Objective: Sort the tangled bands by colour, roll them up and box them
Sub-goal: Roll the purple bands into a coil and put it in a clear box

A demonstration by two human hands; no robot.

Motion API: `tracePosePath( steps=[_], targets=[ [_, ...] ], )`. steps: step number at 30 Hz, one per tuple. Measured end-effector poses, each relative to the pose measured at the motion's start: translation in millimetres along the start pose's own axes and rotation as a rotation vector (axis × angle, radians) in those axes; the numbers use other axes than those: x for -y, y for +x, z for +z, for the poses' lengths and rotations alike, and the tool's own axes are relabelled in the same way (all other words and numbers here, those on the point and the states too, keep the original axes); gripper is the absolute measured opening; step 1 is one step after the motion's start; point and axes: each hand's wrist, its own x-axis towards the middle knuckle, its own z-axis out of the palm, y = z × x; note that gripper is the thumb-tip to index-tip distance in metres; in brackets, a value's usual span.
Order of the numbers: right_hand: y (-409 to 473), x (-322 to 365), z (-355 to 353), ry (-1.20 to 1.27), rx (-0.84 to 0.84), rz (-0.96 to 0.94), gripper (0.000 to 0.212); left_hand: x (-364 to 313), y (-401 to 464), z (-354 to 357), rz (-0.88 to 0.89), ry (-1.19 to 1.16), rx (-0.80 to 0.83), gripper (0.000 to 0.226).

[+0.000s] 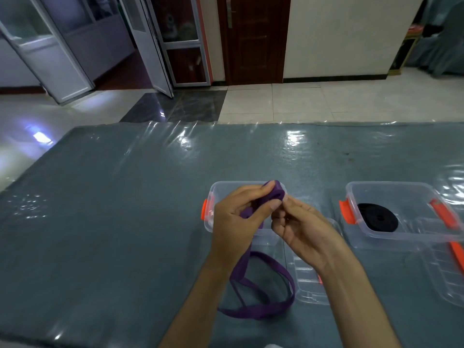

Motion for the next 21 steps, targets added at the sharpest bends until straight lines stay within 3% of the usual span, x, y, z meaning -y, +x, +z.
tracePosePath(
  steps=[2,5,9,13,17,21],
  targets=[
    [1.3,-1.7,-0.8,-0.004,-0.001,0.009,0.018,3.5,0.3,-3.2,0.035,0.068,0.082,0.049],
    [3.4,-4.1,-1.0,-0.199,-0.073,-0.048,0.016,10.8,1.3,-7.9,0.033,0.148,0.068,0.046],
    [5.4,-0.2,-3.8,-0.459,-0.202,-0.336,0.012,16.2,1.6,-8.8,-0.030,0.138,0.051,0.043],
    [3.2,2.7,4.4,-0.652,-0.071,-0.522,0.019,12.7,5.8,-13.5,-0.066,0.095,0.092,0.042],
    [1.5,7.0,6.1,-0.713,-0.056,-0.615,0.014,7.1,8.7,-20.8,-0.043,0.056,0.161,0.041],
    [2.9,2.0,8.2,-0.701,-0.068,-0.688,0.028,-4.6,10.2,-11.9,-0.201,-0.193,0.030,0.042]
  ],
)
